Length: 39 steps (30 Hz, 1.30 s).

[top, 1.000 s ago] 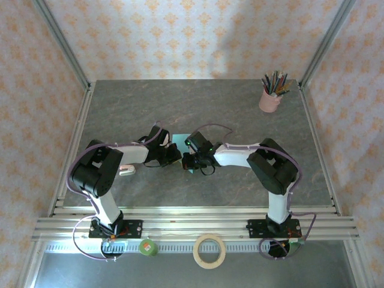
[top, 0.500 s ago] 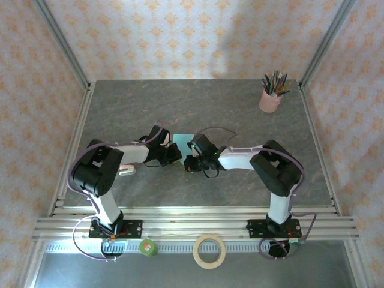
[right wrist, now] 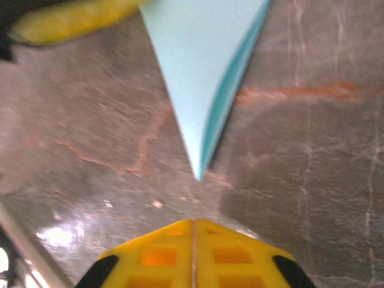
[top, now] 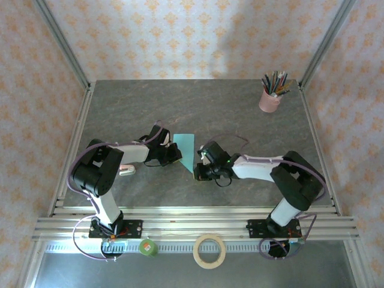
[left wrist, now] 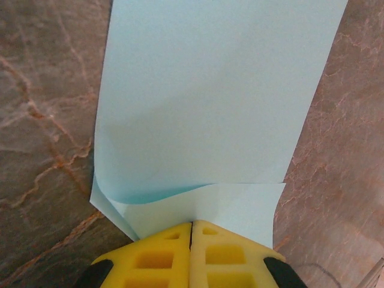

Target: Fold a paper plane with a square sheet of paper (pick it up from the middle)

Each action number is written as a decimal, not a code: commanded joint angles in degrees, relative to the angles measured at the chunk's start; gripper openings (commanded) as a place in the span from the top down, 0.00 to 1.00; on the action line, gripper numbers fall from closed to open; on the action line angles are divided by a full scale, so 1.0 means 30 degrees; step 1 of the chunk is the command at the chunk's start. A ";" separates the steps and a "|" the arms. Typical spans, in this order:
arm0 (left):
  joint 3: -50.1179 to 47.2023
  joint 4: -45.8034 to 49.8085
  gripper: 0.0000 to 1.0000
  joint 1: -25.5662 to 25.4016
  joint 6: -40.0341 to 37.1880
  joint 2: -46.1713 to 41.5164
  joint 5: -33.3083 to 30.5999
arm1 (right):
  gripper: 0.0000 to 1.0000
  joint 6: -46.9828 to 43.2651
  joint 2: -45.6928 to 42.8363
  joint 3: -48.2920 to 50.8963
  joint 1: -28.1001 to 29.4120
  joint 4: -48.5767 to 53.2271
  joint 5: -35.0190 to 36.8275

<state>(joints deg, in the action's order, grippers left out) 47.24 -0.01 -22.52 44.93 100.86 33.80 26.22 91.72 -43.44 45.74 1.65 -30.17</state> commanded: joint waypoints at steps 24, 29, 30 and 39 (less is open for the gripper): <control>-0.0194 -0.0921 0.90 -0.0095 0.0379 -0.1245 0.0829 | 0.95 0.1697 0.4367 -0.3859 0.0048 0.1304 0.3106; -0.0391 -0.1077 0.89 -0.0675 -0.0235 -0.1562 0.0731 | 0.97 0.1873 0.4699 -0.3918 0.0077 0.1644 0.3002; -0.0464 -0.1054 0.89 -0.0787 -0.0217 -0.1476 0.0687 | 0.97 0.1898 0.4743 -0.3900 0.0078 0.1675 0.2997; -0.0885 -0.0967 0.94 -0.1223 -0.0188 -0.0834 0.0335 | 0.97 0.2093 0.4919 -0.3920 0.0075 0.2107 0.2926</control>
<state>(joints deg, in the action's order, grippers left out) 44.84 -2.61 -25.89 44.93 97.54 35.53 32.16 104.31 -55.31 45.71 3.22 -23.57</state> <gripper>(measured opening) 0.067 0.040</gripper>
